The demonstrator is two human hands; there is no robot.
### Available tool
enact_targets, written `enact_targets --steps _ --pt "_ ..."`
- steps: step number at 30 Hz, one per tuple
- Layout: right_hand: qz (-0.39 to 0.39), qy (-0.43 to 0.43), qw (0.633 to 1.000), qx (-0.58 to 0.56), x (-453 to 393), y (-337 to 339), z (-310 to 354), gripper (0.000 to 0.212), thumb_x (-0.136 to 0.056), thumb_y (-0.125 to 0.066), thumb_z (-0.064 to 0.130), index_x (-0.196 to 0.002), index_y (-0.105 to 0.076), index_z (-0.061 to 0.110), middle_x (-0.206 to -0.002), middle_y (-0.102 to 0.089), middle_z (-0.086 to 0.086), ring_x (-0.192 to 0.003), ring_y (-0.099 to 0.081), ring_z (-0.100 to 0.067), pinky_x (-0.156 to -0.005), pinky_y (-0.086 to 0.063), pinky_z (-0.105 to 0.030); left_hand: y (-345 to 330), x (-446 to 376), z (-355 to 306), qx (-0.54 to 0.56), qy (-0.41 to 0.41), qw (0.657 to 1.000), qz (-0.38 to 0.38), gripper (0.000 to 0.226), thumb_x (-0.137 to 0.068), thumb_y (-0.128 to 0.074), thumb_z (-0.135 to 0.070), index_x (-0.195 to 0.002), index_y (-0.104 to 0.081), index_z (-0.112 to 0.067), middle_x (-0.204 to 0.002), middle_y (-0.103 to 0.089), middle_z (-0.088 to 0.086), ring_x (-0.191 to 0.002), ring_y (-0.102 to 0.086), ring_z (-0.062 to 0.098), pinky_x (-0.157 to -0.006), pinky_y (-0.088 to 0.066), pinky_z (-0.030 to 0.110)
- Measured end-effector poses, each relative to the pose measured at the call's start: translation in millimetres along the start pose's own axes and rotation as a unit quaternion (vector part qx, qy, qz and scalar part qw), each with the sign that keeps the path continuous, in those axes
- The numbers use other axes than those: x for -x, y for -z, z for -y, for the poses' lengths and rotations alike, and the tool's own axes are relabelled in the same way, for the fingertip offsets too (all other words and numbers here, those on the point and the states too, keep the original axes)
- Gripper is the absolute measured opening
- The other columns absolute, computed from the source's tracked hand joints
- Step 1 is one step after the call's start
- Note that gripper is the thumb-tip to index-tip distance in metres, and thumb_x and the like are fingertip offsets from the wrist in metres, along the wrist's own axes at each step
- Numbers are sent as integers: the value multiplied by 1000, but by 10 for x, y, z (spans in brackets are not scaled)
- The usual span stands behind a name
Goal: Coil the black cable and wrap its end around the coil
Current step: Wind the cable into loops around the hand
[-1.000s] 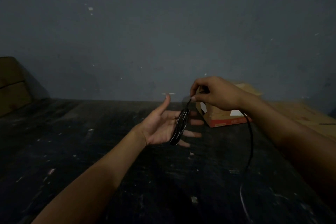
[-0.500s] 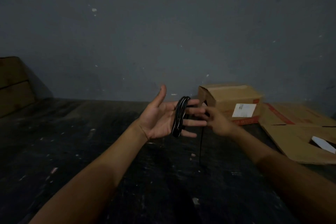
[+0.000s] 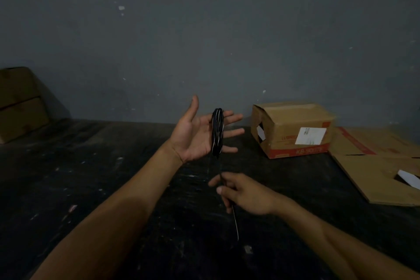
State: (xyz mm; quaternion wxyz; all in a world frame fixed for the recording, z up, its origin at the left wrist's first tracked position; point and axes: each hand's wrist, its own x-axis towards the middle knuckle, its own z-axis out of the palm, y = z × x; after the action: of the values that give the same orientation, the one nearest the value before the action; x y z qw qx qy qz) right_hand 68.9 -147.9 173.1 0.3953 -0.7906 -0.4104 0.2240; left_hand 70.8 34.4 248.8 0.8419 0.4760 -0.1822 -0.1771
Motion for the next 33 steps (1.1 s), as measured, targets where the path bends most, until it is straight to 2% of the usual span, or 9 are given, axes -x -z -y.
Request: enact_targets --steps 6,10,13,17,20,23,27,30,33 --pt "15 5 998 65 104 68 309 28 -99 -45 25 -124 -54 18 -65 -56 4 -64 -61 -13 -71 -52 -33 60 24 75 -6 14 1000 -15 101 -77 -38 -77 -148 -28 -6 -147 -46 20 -132 -43 49 -104 -32 67" --pt "0 -10 995 103 189 190 529 26 -98 -48 25 -120 -58 15 -70 -57 10 -59 -58 -11 -58 -49 -23 67 32 88 -12 18 1000 -23 99 -80 -31 -79 -145 -32 -4 -147 -46 20 -133 -43 46 -103 -32 67" --pt "-21 2 990 140 234 310 679 23 -96 -51 28 -112 -62 16 -82 -66 0 -59 -61 -12 -55 -52 -26 63 31 102 -6 22 999 -34 100 -80 -32 -78 -145 -31 -2 -147 -45 22 -133 -44 45 -106 -34 63" --pt "-63 25 977 203 237 534 854 17 -94 -56 26 -104 -66 16 -75 -59 10 -52 -57 7 -50 -44 -10 46 42 124 -14 28 999 -26 101 -78 -34 -79 -143 -34 -1 -139 -53 22 -124 -55 39 -101 -46 53" --pt "-89 13 968 234 240 738 984 21 -91 -60 30 -98 -70 14 -72 -61 8 -43 -54 6 -47 -42 -14 24 44 125 -18 44 999 -1 102 -79 -33 -79 -141 -36 2 -129 -60 21 -111 -63 36 -100 -43 60" --pt "-106 22 958 265 247 889 1102 19 -86 -66 35 -88 -72 18 -63 -60 8 -46 -52 1 -51 -38 -22 2 43 124 -44 64 997 22 103 -79 -29 -80 -145 -36 0 -143 -48 23 -131 -44 45 -109 -26 66" --pt "-130 30 941 310 227 1025 1218 25 -81 -70 40 -89 -71 17 -69 -61 10 -61 -53 -3 -55 -36 -23 -51 35 155 -71 90 993 29 100 -78 -27 -81 -143 -43 -7 -144 -48 21 -133 -40 48 -105 -31 60" --pt "-162 61 927 334 166 1140 1215 25 -81 -71 39 -89 -70 15 -81 -65 4 -71 -54 -5 -61 -39 -21 -92 63 188 -75 122 989 46 102 -76 -34 -81 -147 -34 -8 -147 -42 26 -133 -39 50 -99 -41 59" --pt "-197 68 925 317 114 1266 1105 21 -84 -67 36 -90 -68 15 -77 -58 10 -68 -49 -2 -59 -35 -23 -126 101 213 -82 142 983 86 103 -75 -36 -80 -147 -34 -7 -149 -38 27 -135 -34 52 -104 -33 62"
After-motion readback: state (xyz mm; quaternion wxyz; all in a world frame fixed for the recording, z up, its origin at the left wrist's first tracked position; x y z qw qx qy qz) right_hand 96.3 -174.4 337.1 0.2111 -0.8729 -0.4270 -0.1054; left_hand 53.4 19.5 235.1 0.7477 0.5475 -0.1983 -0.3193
